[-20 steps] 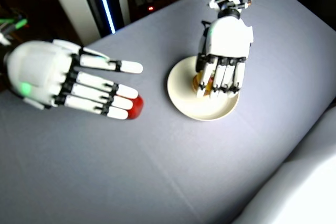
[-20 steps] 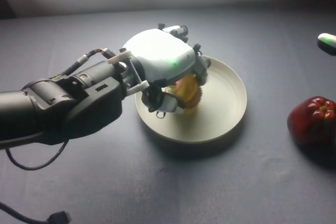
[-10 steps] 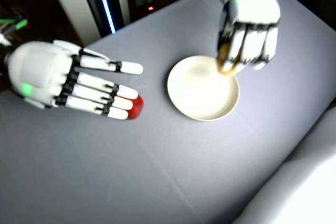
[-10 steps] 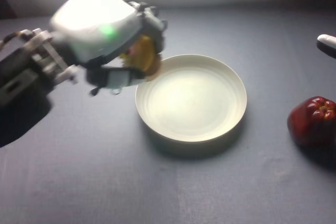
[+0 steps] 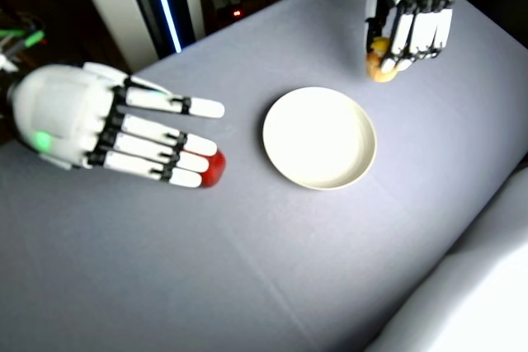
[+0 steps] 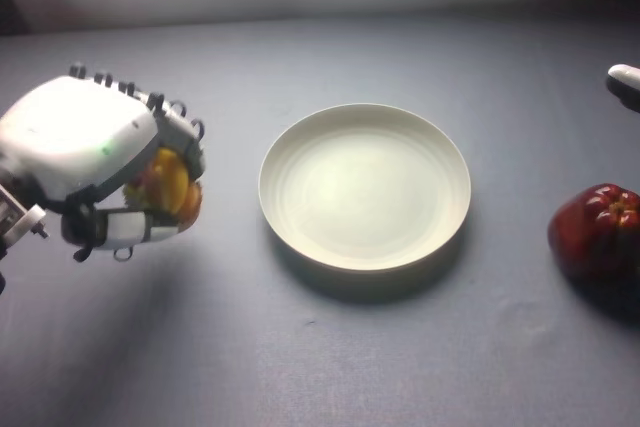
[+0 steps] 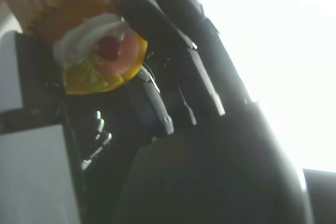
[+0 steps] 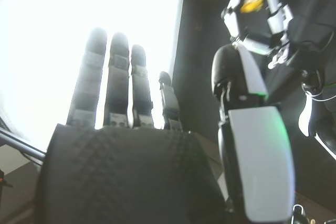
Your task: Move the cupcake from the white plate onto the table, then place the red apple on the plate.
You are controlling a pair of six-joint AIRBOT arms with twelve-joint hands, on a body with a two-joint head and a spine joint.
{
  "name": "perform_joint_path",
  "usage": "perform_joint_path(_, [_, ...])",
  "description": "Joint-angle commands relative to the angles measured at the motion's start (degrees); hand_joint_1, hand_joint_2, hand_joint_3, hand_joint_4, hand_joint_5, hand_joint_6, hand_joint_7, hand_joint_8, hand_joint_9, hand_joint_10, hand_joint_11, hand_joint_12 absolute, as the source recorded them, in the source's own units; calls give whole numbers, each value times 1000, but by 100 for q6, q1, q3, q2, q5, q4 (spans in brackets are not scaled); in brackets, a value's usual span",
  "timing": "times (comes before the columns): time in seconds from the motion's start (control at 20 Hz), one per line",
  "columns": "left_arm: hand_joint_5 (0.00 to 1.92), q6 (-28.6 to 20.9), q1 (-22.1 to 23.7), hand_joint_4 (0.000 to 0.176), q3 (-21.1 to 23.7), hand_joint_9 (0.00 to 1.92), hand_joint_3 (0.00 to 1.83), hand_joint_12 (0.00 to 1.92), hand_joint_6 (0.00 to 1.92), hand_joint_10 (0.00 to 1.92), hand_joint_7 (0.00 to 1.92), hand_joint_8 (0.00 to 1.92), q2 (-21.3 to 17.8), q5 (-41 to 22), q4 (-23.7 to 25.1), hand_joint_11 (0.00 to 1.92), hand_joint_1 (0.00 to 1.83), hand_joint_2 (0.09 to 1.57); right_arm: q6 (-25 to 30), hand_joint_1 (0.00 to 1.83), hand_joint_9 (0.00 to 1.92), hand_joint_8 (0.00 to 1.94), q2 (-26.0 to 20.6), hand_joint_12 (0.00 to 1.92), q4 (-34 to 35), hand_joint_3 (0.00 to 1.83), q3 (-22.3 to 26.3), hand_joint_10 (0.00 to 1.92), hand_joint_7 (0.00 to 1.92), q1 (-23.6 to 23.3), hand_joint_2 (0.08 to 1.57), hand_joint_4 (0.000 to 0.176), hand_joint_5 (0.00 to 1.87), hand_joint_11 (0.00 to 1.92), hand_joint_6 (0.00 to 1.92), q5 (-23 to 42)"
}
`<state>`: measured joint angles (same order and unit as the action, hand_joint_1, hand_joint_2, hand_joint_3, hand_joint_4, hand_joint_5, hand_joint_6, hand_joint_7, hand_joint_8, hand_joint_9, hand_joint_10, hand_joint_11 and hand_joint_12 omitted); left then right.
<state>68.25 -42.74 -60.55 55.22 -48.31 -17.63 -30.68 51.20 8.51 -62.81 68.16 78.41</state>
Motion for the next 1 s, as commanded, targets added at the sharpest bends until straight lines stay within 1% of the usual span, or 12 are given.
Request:
perform_joint_path(0.0, [1051,47,0,0,8,981,1,1316,538,1266,981,1024,-7,-698,35,762,1389,1093,47,777,309,3,-7,101,119,1,-1,0,241,-6,1259,166,15,260,4,724])
perform_joint_path(0.05, [1016,63,-49,0,8,971,4,1180,754,1222,960,974,3,-674,-13,738,1371,1097,48,782,309,0,-7,100,119,2,-1,0,236,-2,1261,165,12,261,2,724])
perform_joint_path(0.1, [1016,72,-116,0,8,971,4,1180,754,1222,960,974,15,-663,-78,738,1371,1097,48,782,309,0,-7,100,119,2,-1,0,236,3,1261,165,12,261,2,724])
perform_joint_path(0.15, [1047,72,-189,0,12,818,5,1173,843,677,857,1160,24,-660,-139,503,1251,1123,50,793,305,0,-7,95,119,0,-1,0,231,8,1256,166,16,263,3,724])
perform_joint_path(0.25, [1112,72,-288,0,26,938,4,1175,688,292,863,1237,27,-667,-212,591,1238,1112,58,793,304,1,-7,92,119,0,0,0,232,16,1253,167,19,267,3,724])
perform_joint_path(0.3, [1071,72,-323,0,26,973,1,1205,798,266,785,510,31,-675,-249,652,1195,1081,65,792,307,1,-7,92,119,0,0,1,231,17,1254,159,19,272,3,724])
perform_joint_path(0.35, [886,72,-354,0,26,1000,0,1154,84,273,810,69,32,-678,-276,741,1321,973,70,784,306,0,-7,83,119,0,0,1,218,17,1256,145,15,260,0,724])
perform_joint_path(0.6, [559,72,-489,0,26,757,0,967,0,54,541,0,30,-685,-405,542,1229,918,71,800,313,3,-6,78,119,4,0,2,228,47,1270,142,19,267,2,724])
perform_joint_path(0.75, [360,72,-512,68,36,542,0,836,0,0,388,0,31,-707,-418,303,1146,895,72,815,318,2,-6,73,119,3,-1,5,223,53,1274,117,35,274,6,723])
perform_joint_path(0.8, [360,72,-516,68,46,542,0,836,0,0,388,0,30,-726,-418,303,1146,895,72,815,318,2,-6,73,119,3,-2,5,223,53,1274,117,35,274,6,723])
perform_joint_path(0.9, [227,72,-523,124,73,473,0,993,0,0,278,0,25,-790,-417,223,1020,858,72,813,299,0,-6,64,110,0,-15,0,215,53,1271,125,39,263,6,714])
perform_joint_path(0.95, [186,72,-530,135,99,466,1,1009,0,0,249,0,11,-842,-410,214,963,860,72,815,288,0,-6,60,76,0,-31,0,210,54,1269,131,35,258,4,678])
